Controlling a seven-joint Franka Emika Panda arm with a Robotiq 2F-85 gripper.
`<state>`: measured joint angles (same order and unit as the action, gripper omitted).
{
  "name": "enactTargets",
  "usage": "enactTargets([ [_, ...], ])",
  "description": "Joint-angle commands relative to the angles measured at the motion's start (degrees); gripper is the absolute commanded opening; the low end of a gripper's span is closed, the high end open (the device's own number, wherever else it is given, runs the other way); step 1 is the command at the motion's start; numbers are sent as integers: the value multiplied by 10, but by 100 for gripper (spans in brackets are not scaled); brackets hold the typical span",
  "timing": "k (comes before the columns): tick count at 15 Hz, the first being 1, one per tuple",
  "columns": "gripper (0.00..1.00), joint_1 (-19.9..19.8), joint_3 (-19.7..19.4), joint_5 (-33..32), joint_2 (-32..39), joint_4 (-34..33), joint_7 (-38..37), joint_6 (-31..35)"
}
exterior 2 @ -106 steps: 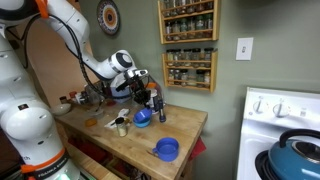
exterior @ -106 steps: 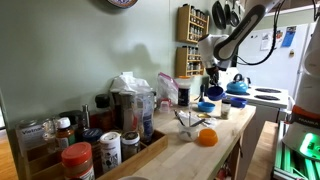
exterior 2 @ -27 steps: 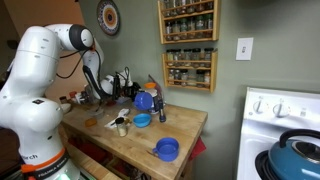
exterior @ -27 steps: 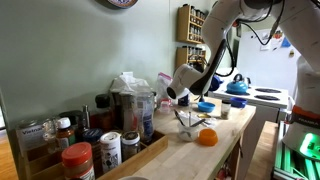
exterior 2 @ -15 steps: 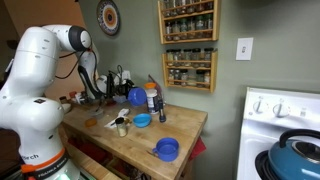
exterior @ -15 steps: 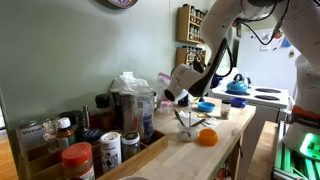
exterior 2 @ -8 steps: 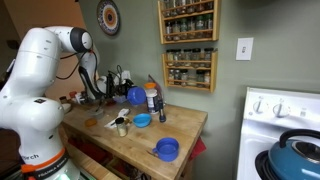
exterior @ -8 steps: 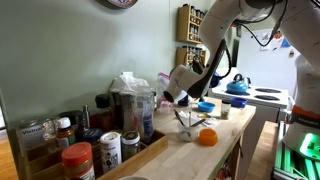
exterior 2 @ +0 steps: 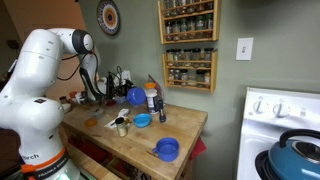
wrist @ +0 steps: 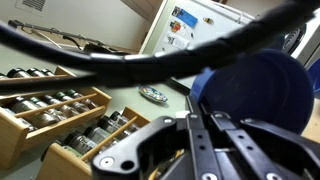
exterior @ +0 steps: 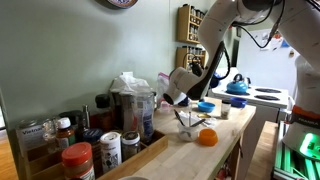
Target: Pour the contents from the furthest cup into the blue bowl
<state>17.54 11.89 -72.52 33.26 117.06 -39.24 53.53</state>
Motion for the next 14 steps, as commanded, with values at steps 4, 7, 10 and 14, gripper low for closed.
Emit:
enactTargets([
  [4,1,8,0,-3,26,-16,-2,-31],
  [7,1,11,-1,-8,40,-18,4,-53],
  [10,1,12,1,-9,48,-21,7,-64],
  [14,1,23,-8,-8,51,-24,11,-60],
])
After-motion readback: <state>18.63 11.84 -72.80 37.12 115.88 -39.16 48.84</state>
